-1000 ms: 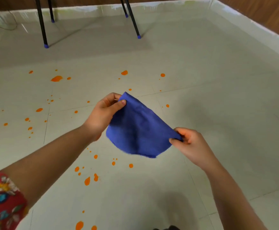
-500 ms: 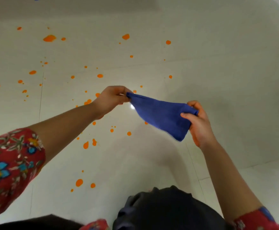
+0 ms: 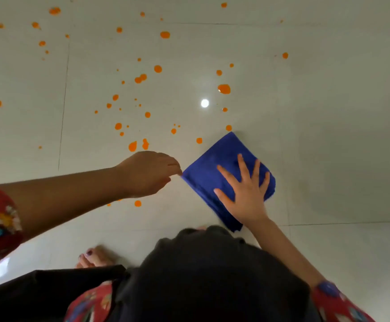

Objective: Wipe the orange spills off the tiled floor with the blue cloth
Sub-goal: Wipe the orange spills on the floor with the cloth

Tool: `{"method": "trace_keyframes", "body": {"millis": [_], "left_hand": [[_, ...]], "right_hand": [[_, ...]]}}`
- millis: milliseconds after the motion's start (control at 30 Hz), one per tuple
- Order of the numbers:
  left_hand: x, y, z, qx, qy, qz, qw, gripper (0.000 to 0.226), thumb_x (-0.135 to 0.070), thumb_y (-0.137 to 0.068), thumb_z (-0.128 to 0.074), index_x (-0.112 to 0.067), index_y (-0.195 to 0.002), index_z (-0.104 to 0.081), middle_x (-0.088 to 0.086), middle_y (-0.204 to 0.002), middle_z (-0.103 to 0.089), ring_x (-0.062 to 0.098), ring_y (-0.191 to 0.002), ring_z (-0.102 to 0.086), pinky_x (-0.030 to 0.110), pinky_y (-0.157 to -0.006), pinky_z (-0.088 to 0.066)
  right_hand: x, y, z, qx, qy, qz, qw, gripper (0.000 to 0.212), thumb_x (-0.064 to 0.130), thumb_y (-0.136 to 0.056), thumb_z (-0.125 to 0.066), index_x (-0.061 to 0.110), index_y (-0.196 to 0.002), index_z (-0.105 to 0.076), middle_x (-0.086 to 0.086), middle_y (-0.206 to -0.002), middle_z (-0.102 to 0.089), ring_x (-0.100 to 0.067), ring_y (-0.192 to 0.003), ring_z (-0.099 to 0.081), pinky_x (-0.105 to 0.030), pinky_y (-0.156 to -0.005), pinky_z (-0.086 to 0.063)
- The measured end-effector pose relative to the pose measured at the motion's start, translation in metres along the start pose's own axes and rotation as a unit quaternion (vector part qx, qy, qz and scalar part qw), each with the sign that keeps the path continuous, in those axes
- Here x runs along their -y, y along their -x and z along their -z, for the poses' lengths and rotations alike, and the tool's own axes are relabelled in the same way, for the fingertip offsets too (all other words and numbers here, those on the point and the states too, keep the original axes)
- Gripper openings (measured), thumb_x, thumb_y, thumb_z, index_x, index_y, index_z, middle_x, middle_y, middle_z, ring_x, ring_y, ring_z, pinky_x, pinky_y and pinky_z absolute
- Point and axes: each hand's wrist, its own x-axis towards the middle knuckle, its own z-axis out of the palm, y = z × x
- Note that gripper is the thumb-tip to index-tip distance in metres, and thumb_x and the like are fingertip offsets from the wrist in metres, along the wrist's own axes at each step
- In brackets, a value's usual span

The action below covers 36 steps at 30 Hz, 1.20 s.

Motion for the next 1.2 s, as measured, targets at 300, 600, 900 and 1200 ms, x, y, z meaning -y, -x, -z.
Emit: {"method": "trace_keyframes", "body": {"millis": [300, 600, 900, 1200], "left_hand": [[0.038, 0.104, -0.034, -0.01, 0.036, 0.074, 0.997, 0.046, -0.035, -0.09, -0.062, -0.027, -0.134, -0.053, -0.007, -0.141, -0.053, 0.016, -0.129, -0.051, 0.031, -0.103, -0.04], [0.072, 0.147, -0.118, -0.011, 0.153, 0.291, 0.944, 0.117, -0.087, -0.068, -0.036, -0.023, -0.151, 0.018, -0.007, -0.158, 0.023, 0.014, -0.146, 0.02, 0.041, -0.119, 0.001], [0.082, 0.169, -0.15, -0.021, 0.133, 0.346, 0.928, 0.147, -0.097, -0.048, -0.046, -0.015, -0.15, 0.02, 0.0, -0.159, 0.023, 0.015, -0.146, 0.019, 0.037, -0.121, 0.003], [0.07, 0.183, -0.161, -0.064, 0.162, 0.356, 0.918, 0.137, -0.095, -0.056, -0.042, -0.016, -0.15, 0.018, 0.0, -0.159, 0.022, 0.014, -0.147, 0.017, 0.035, -0.12, 0.003]], "right_hand": [[0.034, -0.025, -0.052, 0.016, 0.155, 0.063, 0.986, 0.061, 0.045, -0.097, -0.023, 0.018, -0.151, -0.017, -0.009, -0.158, -0.025, -0.03, -0.146, -0.018, -0.052, -0.117, -0.019], [0.054, -0.053, -0.048, -0.005, 0.203, 0.249, 0.947, 0.068, 0.055, -0.091, -0.037, 0.028, -0.152, -0.023, -0.012, -0.161, -0.011, -0.038, -0.148, -0.009, -0.062, -0.115, -0.008], [0.141, -0.083, -0.076, 0.004, 0.262, 0.503, 0.824, 0.054, 0.044, -0.099, -0.03, 0.032, -0.152, -0.022, 0.001, -0.16, -0.02, -0.026, -0.148, -0.017, -0.05, -0.118, -0.01], [0.123, -0.041, -0.082, 0.026, 0.209, 0.53, 0.821, 0.058, 0.038, -0.097, -0.038, 0.024, -0.152, -0.025, -0.005, -0.16, -0.019, -0.023, -0.147, -0.02, -0.043, -0.119, -0.013]]}}
